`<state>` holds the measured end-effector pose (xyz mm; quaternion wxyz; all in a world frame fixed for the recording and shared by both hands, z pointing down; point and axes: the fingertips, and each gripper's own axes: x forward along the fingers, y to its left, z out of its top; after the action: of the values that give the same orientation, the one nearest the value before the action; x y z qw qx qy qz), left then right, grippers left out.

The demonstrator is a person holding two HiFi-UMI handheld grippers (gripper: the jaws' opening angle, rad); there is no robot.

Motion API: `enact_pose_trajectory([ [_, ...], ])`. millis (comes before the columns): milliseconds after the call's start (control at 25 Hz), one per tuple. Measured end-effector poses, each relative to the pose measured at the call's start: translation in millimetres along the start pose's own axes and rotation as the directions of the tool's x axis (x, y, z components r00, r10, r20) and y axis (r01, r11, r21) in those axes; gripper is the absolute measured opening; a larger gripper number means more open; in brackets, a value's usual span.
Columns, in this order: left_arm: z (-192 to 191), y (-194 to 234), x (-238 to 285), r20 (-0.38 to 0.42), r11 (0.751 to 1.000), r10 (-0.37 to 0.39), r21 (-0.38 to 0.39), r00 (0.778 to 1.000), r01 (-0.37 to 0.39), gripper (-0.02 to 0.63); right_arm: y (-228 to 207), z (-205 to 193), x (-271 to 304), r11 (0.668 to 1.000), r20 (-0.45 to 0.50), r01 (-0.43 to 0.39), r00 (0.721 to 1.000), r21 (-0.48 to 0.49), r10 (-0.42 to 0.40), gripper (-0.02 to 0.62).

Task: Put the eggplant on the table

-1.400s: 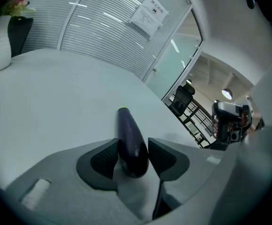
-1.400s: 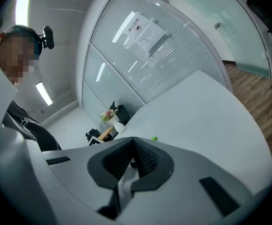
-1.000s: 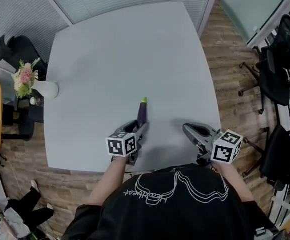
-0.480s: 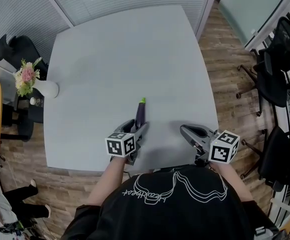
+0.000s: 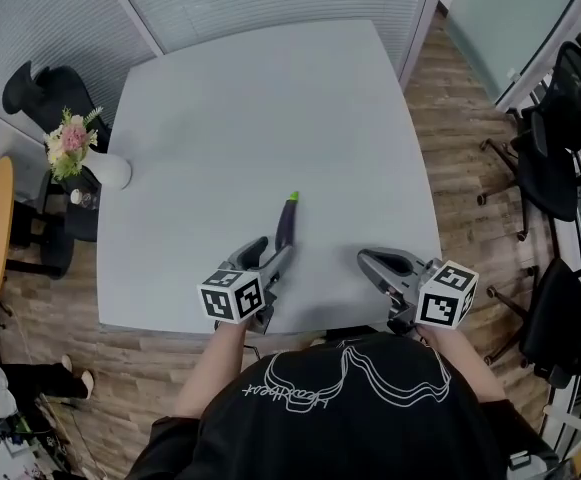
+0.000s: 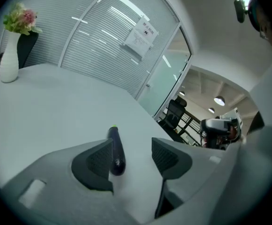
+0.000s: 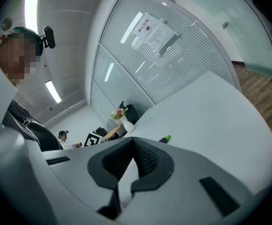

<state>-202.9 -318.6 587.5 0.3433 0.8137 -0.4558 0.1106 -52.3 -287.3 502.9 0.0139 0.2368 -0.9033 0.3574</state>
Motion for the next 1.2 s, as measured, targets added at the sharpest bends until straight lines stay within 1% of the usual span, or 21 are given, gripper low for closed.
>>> enact_pose_trajectory([
  [120, 14, -24, -21, 0.050, 0.998, -0.070, 0.006, 0.996, 0.070, 0.256, 9, -1, 0, 1.000, 0.007, -0.001, 1.000, -0.025, 0.002, 0.009],
  [280, 31, -59, -50, 0.101, 0.986, -0.168, 0.028, 0.981, 0.166, 0.245, 24, -4, 0, 0.999, 0.019, -0.014, 1.000, -0.048, 0.015, 0.009],
  [360, 38, -76, -63, 0.123, 0.976, -0.218, 0.042, 0.968, 0.214, 0.224, 34, -3, 1, 0.997, 0.032, -0.031, 0.999, -0.065, 0.033, 0.008],
  [480, 41, -99, -82, 0.130, 0.959, -0.280, 0.090, 0.951, 0.270, 0.178, 50, -5, 0, 0.994, 0.042, -0.048, 0.998, -0.094, 0.052, 0.008],
  [560, 42, -112, -93, 0.134, 0.950, -0.303, 0.123, 0.944, 0.287, 0.130, 58, -7, -2, 0.992, 0.047, -0.056, 0.997, -0.112, 0.062, 0.008],
  [640, 43, -124, -101, 0.145, 0.942, -0.326, 0.138, 0.934, 0.307, 0.087, 65, -9, -4, 0.990, 0.047, -0.057, 0.997, -0.128, 0.064, 0.008],
  [720, 43, -133, -108, 0.151, 0.934, -0.348, 0.138, 0.925, 0.328, 0.072, 70, -11, -6, 0.989, 0.039, -0.052, 0.998, -0.139, 0.058, 0.008],
  [840, 39, -142, -116, 0.142, 0.929, -0.360, 0.140, 0.922, 0.342, 0.035, 79, -14, -7, 0.988, 0.037, -0.060, 0.997, -0.143, 0.065, 0.008],
  [1000, 35, -148, -124, 0.148, 0.927, -0.362, 0.162, 0.920, 0.339, 0.025, 90, -15, -9, 0.984, 0.049, -0.081, 0.995, -0.161, 0.090, 0.008],
  [1200, 30, -148, -130, 0.142, 0.926, -0.360, 0.176, 0.922, 0.334, 0.018, 97, -20, -7, 0.981, 0.046, -0.075, 0.995, -0.179, 0.084, 0.008],
])
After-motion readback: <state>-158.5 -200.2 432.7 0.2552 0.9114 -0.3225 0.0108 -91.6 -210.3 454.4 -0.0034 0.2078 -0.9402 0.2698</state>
